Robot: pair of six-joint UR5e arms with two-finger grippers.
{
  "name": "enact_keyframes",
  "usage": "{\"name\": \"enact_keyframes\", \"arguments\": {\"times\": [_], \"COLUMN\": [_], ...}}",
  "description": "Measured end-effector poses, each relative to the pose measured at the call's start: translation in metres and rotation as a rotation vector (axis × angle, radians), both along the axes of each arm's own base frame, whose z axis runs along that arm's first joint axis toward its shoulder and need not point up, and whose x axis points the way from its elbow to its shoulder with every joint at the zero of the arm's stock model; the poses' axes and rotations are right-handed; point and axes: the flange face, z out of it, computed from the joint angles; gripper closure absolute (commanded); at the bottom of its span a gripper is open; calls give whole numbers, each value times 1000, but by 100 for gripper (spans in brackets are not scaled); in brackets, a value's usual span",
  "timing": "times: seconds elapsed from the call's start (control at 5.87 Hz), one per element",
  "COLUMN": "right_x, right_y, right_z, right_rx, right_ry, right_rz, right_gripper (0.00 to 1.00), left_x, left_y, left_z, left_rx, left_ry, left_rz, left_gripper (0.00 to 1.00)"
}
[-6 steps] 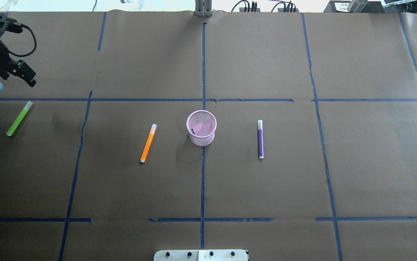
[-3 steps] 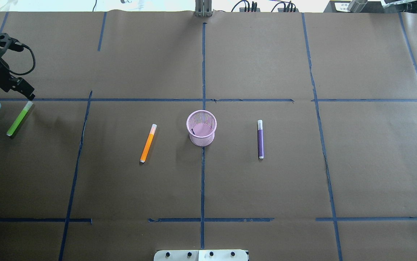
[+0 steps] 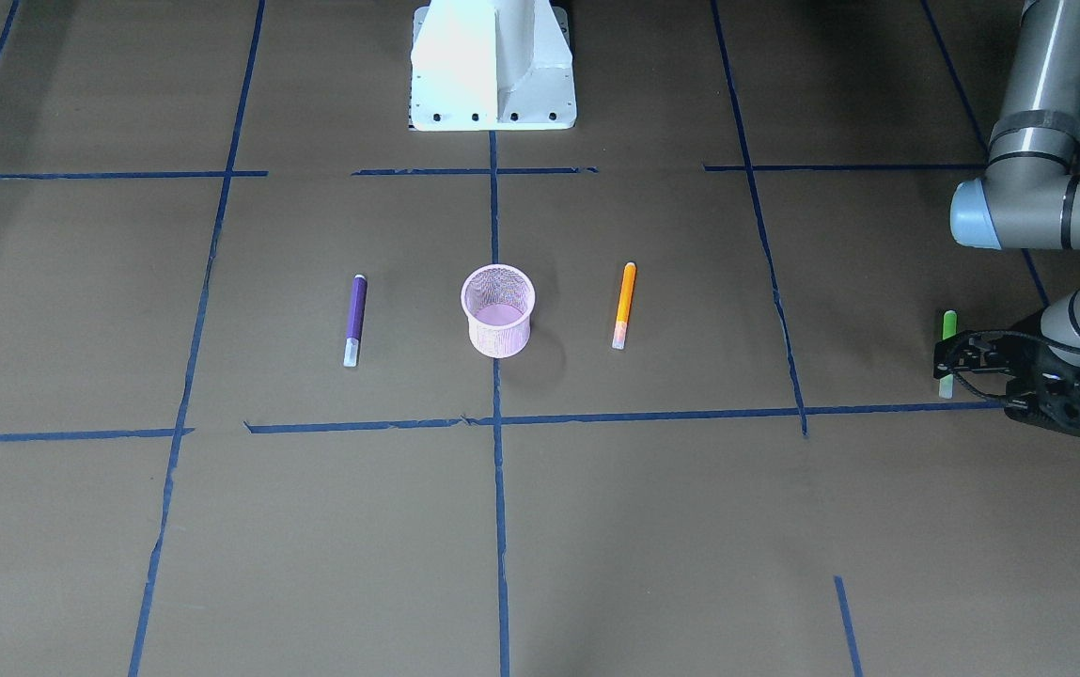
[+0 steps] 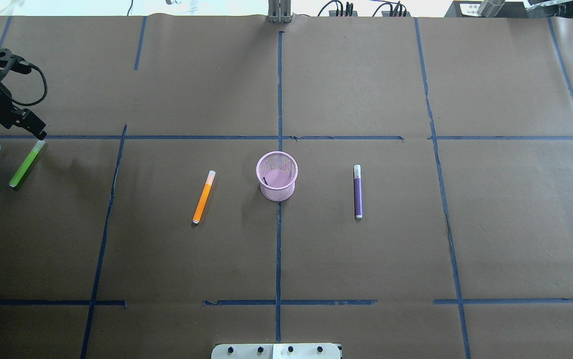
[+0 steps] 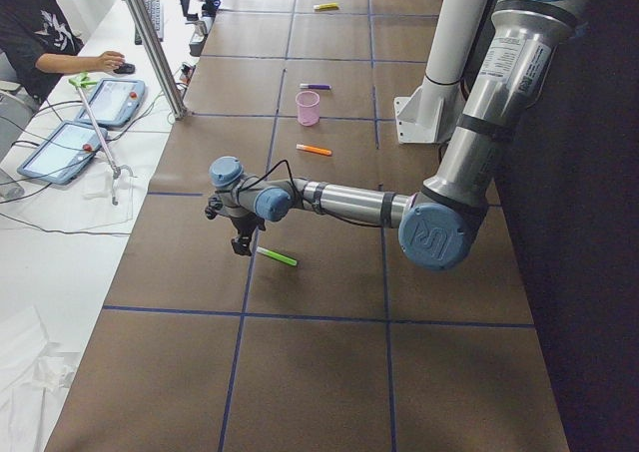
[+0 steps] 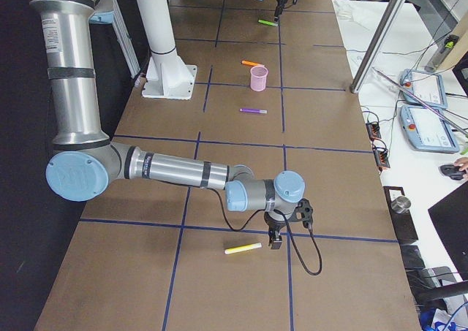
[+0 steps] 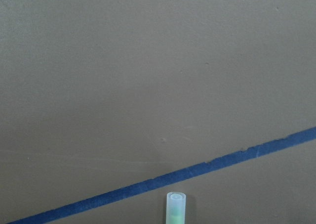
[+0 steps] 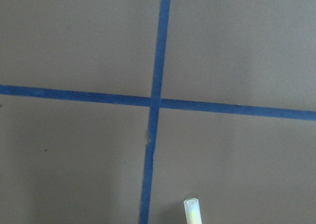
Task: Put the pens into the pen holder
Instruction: 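Lower the left gripper over the green highlighter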
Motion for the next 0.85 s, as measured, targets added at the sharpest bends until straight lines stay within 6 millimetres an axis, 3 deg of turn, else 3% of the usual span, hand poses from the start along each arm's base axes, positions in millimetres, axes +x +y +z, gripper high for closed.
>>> {"name": "enact_keyframes", "arguments": {"times": [0.34, 0.51, 0.85], "right_x": [6, 6, 6], "right_y": [48, 62, 71], "right_z": [38, 47, 52], "right_rx": [10, 14, 14], "right_ry": [-7, -10, -12], "right_rz": [14, 18, 17], "right_gripper": [0, 0, 0], "left_x": [1, 1, 2], "left_y": [-1, -2, -1], "left_z": [-3, 0, 23], "left_rx": [3, -2, 6], "left_ry": [2, -1, 4], "left_rz": [-1, 0, 3], "left_gripper": [0, 0, 0]}}
